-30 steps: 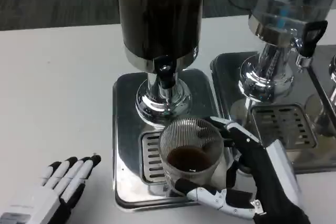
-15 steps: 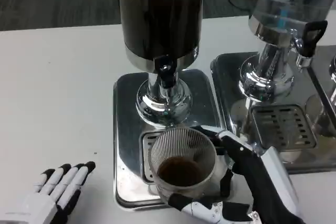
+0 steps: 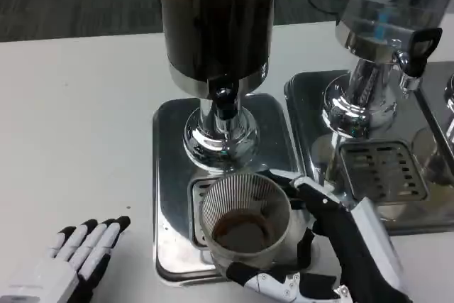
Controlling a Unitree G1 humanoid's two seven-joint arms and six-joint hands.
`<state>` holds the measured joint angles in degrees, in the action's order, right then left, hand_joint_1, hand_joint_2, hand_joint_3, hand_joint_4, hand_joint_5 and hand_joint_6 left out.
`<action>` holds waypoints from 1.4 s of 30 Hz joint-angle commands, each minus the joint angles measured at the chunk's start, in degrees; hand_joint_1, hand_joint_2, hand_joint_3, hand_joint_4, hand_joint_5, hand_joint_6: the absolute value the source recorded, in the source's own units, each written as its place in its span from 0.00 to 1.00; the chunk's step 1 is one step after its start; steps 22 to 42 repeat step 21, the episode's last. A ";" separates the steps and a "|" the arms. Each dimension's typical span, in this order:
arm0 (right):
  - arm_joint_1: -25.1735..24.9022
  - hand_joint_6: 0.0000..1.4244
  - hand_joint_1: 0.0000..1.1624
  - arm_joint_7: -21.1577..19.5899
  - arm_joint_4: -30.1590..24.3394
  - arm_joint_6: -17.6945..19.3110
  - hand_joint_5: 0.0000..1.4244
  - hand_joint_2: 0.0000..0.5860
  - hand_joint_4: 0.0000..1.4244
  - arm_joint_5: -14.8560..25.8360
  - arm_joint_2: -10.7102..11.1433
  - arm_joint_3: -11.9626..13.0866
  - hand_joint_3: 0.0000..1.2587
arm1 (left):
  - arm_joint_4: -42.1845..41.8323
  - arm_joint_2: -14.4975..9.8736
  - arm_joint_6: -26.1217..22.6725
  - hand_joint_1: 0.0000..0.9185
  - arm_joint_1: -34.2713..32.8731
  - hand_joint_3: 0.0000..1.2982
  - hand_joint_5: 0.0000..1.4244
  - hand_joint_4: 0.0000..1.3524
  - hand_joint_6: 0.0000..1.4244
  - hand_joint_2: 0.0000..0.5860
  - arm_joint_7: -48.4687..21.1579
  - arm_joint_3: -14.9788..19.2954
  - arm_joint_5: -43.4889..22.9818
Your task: Grasp the cup under the faucet to collect the drink, then remove the cup.
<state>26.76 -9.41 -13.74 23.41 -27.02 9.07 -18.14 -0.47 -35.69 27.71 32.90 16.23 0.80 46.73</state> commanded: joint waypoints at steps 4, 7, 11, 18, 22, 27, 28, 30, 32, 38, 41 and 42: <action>-0.57 0.82 0.79 -0.52 -1.32 2.71 0.53 0.30 0.42 0.93 -0.62 -0.23 0.38 | 0.05 0.12 0.22 0.00 0.44 0.00 0.00 0.00 0.00 0.22 1.42 -0.36 0.00; 0.18 0.82 0.78 -0.57 -2.09 2.97 0.53 0.31 0.42 0.50 -0.44 -0.37 0.38 | -0.83 -0.08 0.37 0.00 1.42 0.00 0.00 0.00 0.00 0.22 1.61 -0.16 0.00; 0.54 0.82 0.78 -0.54 -2.18 2.92 0.53 0.31 0.42 0.64 -0.68 -0.54 0.38 | -2.38 0.18 -0.02 0.00 3.35 0.00 0.00 0.00 0.00 0.22 1.80 0.61 -0.19; 0.62 0.82 0.78 -0.52 -2.06 2.68 0.53 0.30 0.42 0.74 -0.90 -0.74 0.38 | -2.31 0.24 -0.16 0.00 3.77 0.00 0.00 0.00 0.00 0.22 1.71 0.99 -0.65; 0.64 0.82 0.78 -0.54 -1.97 2.70 0.53 0.30 0.42 0.74 -0.91 -0.80 0.38 | -2.30 0.22 -0.20 0.00 3.70 0.00 0.00 0.00 0.00 0.22 1.69 0.90 -0.62; 0.64 0.82 0.78 -0.54 -1.97 2.70 0.53 0.30 0.42 0.74 -0.91 -0.80 0.38 | -2.30 0.22 -0.20 0.00 3.70 0.00 0.00 0.00 0.00 0.22 1.69 0.90 -0.62; 0.64 0.82 0.78 -0.54 -1.97 2.70 0.53 0.30 0.42 0.74 -0.91 -0.80 0.38 | -2.30 0.22 -0.20 0.00 3.70 0.00 0.00 0.00 0.00 0.22 1.69 0.90 -0.62; 0.64 0.82 0.78 -0.54 -1.97 2.70 0.53 0.30 0.42 0.74 -0.91 -0.80 0.38 | -2.30 0.22 -0.20 0.00 3.70 0.00 0.00 0.00 0.00 0.22 1.69 0.90 -0.62; 0.64 0.82 0.78 -0.54 -1.97 2.70 0.53 0.30 0.42 0.74 -0.91 -0.80 0.38 | -2.30 0.22 -0.20 0.00 3.70 0.00 0.00 0.00 0.00 0.22 1.69 0.90 -0.62; 0.64 0.82 0.78 -0.54 -1.97 2.70 0.53 0.30 0.42 0.74 -0.91 -0.80 0.38 | -2.30 0.22 -0.20 0.00 3.70 0.00 0.00 0.00 0.00 0.22 1.69 0.90 -0.62; 0.64 0.82 0.78 -0.54 -1.97 2.70 0.53 0.30 0.42 0.74 -0.91 -0.80 0.38 | -2.30 0.22 -0.20 0.00 3.70 0.00 0.00 0.00 0.00 0.22 1.69 0.90 -0.62; 0.64 0.82 0.78 -0.54 -1.97 2.70 0.53 0.30 0.42 0.74 -0.91 -0.80 0.38 | -2.30 0.22 -0.20 0.00 3.70 0.00 0.00 0.00 0.00 0.22 1.69 0.90 -0.62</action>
